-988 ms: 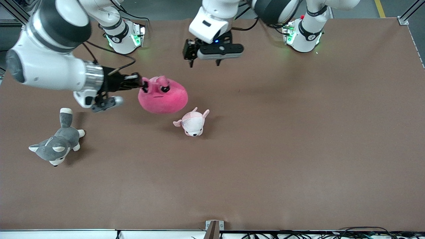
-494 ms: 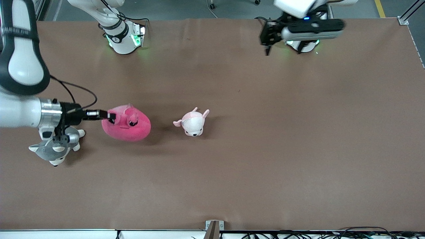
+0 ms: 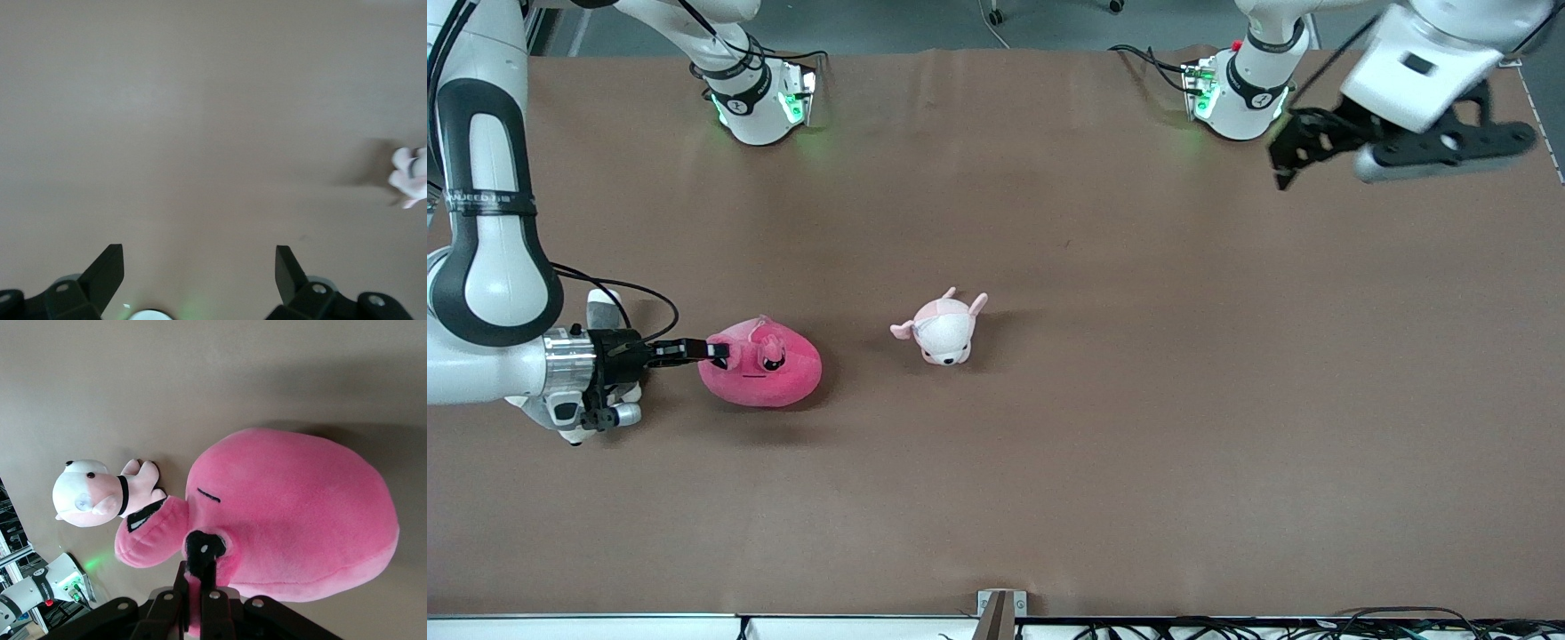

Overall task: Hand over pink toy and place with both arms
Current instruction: 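Lower the pink toy beside the grey cat with the right gripper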

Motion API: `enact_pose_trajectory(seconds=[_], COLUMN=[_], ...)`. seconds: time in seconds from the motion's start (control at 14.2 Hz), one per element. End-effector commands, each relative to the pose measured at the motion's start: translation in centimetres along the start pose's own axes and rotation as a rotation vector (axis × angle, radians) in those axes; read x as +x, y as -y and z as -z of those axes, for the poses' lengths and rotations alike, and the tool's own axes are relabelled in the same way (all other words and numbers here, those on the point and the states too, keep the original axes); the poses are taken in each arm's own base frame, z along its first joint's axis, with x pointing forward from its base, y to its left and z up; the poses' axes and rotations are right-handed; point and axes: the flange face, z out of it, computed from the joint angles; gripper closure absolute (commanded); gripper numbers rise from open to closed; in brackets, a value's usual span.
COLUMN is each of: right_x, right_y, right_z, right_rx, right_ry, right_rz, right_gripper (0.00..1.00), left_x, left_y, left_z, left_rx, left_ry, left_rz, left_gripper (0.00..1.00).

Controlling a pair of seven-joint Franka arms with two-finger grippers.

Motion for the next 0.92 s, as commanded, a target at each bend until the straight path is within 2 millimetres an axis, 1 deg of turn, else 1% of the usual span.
enact_pose_trajectory(seconds=[0.0, 0.14, 0.21, 0.28, 0.56, 0.71, 0.85], right_x=[-0.1, 0.0, -0.1, -0.2, -0.3, -0.6, -0.6], right_y=[-0.4, -1.9, -2.7, -3.4, -3.6, -3.6, -3.8], right_z=[1.4, 0.7, 0.3, 0.4, 0.3, -0.3, -0.3], right_rx=[0.029, 0.046, 0.06, 0.067, 0.077, 0.1, 0.107], right_ry=[-0.01, 0.014, 0.033, 0.033, 0.05, 0.08, 0.08], right_rz=[0.027, 0.049, 0.067, 0.073, 0.075, 0.085, 0.082], right_gripper=[0.98, 0.98, 0.98, 0.98, 0.98, 0.98, 0.98], left_x=[1.5, 2.3, 2.5, 2.7, 3.9, 4.3, 4.5], left_y=[5.2, 8.9, 10.3, 11.5, 13.7, 14.0, 14.2], left_z=[-2.0, -3.4, -3.7, -3.7, -3.9, -4.1, -4.4], left_rx=[-0.008, -0.007, -0.007, -0.009, -0.025, -0.038, -0.042], left_ry=[0.026, 0.041, 0.045, 0.038, 0.008, 0.012, 0.016], left_rz=[-0.057, -0.082, -0.088, -0.085, -0.051, -0.042, -0.046], left_gripper=[0.0, 0.0, 0.0, 0.0, 0.0, 0.0, 0.0])
